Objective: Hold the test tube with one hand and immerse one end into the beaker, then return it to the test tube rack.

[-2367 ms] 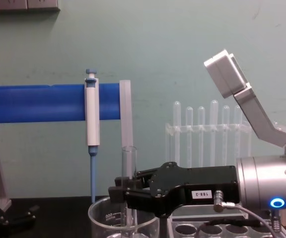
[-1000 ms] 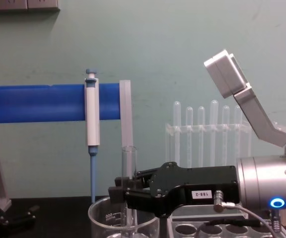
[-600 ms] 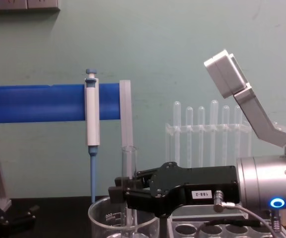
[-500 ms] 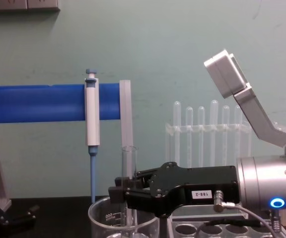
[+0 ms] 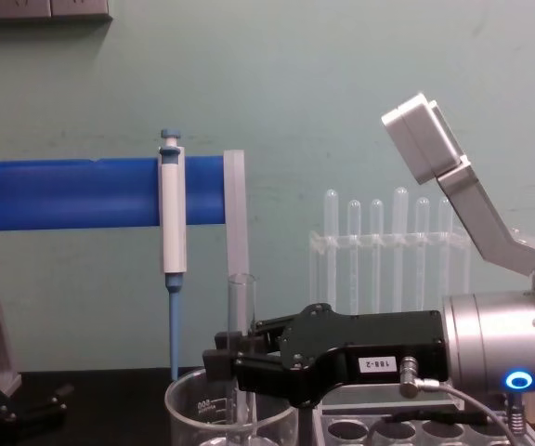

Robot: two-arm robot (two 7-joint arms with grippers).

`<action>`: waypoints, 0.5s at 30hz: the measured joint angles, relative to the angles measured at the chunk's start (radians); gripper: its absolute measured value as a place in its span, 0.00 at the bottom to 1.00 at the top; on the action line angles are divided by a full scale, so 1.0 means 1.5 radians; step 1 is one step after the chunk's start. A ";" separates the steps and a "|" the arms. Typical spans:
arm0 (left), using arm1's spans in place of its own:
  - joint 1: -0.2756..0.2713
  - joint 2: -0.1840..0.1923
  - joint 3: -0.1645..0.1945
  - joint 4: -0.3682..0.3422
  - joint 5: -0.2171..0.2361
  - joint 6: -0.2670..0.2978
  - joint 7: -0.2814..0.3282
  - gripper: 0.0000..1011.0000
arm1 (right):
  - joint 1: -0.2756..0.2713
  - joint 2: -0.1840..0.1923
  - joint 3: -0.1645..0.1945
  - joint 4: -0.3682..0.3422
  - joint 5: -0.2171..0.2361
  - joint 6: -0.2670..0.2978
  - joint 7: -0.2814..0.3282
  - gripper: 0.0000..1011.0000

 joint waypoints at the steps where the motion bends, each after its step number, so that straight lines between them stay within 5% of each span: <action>1: 0.000 0.000 0.000 0.000 0.000 0.000 0.000 0.99 | 0.000 0.000 0.000 0.000 0.000 0.000 0.000 0.22; 15: 0.000 0.000 0.000 0.000 0.000 0.000 0.000 0.99 | 0.000 0.000 0.000 0.000 0.000 0.000 0.000 0.22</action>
